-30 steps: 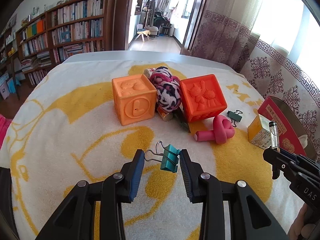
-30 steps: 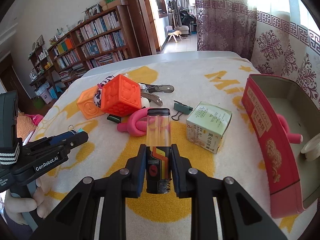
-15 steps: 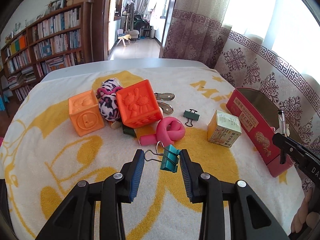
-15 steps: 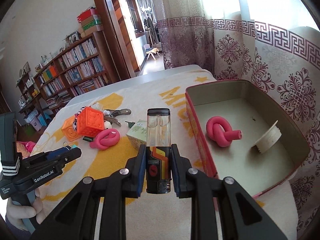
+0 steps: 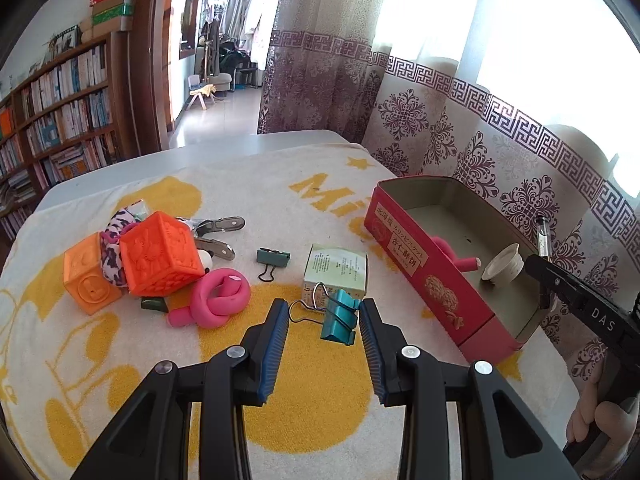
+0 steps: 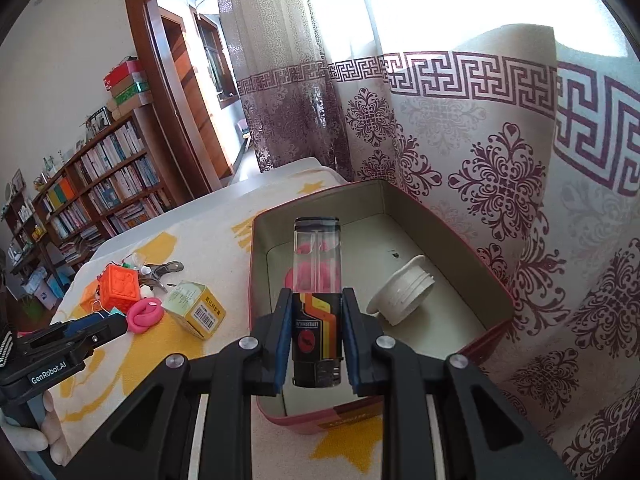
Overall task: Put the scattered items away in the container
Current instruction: 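Carry the clip and lighter into the red tin and open both tools, then withdraw both tools from the tin toward the remaining items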
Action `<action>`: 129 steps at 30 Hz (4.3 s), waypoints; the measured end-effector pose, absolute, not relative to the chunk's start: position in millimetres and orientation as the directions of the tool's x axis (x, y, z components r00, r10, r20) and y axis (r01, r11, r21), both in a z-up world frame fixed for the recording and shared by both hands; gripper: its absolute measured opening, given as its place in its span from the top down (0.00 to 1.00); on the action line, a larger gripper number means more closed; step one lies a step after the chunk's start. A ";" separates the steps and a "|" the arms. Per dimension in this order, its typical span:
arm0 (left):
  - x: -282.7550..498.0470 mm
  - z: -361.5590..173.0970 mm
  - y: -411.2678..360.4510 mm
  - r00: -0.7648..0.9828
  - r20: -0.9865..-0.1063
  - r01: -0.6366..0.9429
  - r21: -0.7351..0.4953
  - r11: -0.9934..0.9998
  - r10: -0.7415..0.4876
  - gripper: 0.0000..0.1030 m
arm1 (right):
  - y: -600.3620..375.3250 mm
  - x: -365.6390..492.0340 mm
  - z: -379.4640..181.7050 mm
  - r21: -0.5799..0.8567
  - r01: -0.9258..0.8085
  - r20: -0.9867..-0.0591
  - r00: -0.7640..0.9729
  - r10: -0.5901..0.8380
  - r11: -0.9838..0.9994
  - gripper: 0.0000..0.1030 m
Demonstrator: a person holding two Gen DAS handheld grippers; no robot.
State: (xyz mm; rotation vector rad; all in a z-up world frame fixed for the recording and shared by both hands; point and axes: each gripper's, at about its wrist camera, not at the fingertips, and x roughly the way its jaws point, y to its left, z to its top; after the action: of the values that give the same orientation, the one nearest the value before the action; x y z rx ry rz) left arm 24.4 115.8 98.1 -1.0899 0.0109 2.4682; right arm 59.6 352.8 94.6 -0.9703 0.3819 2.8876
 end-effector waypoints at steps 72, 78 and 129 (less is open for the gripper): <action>4.1 91.5 129.8 -0.571 -0.700 -0.372 -0.243 -0.896 0.428 0.18 | 328.8 53.4 93.6 0.231 -0.150 -0.551 -0.835 -0.002 -0.961 0.23; -0.3 87.4 94.0 -0.587 -0.702 -0.311 -0.265 -0.913 0.404 0.18 | 294.9 43.1 94.8 0.214 -0.083 -0.556 -0.830 -0.051 -0.973 0.23; -85.6 45.9 -92.0 -0.596 -0.796 0.113 -0.212 -0.971 0.105 0.18 | 196.8 -10.6 53.2 0.240 0.099 -0.660 -0.713 -0.237 -0.966 0.23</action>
State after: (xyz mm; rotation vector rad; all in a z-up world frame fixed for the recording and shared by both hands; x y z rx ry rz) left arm -85.6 -92.0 45.9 -1.4143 -0.3813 2.7847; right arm -10.6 196.8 53.2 -1.2278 0.3128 3.0730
